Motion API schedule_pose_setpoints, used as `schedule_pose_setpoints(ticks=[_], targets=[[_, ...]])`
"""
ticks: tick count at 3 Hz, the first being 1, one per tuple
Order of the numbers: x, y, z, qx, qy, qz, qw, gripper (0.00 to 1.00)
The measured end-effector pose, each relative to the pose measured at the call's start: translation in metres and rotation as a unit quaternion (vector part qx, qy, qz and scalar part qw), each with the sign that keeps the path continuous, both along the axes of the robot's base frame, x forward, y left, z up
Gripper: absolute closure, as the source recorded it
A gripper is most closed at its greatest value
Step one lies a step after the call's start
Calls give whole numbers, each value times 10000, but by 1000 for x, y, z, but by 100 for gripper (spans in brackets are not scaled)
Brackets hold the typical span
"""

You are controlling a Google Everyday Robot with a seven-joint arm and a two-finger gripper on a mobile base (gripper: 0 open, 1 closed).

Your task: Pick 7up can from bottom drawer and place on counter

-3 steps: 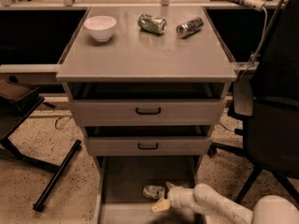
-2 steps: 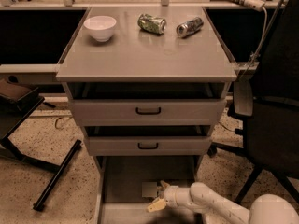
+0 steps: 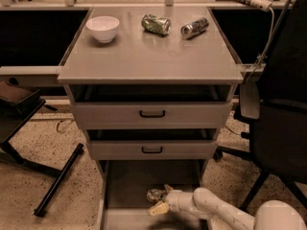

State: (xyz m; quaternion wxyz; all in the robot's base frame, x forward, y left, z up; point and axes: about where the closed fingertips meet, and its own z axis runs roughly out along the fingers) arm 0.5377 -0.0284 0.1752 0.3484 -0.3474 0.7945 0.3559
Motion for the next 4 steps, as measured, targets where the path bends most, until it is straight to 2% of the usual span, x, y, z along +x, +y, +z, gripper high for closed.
schedule_pose_setpoints(ticks=[2, 3, 4], targets=[[10, 5, -11, -77, -36, -167, 9998, 0], [13, 5, -35, -389, 24, -244, 9989, 0], [13, 5, -35, -393, 23, -247, 9989, 0]])
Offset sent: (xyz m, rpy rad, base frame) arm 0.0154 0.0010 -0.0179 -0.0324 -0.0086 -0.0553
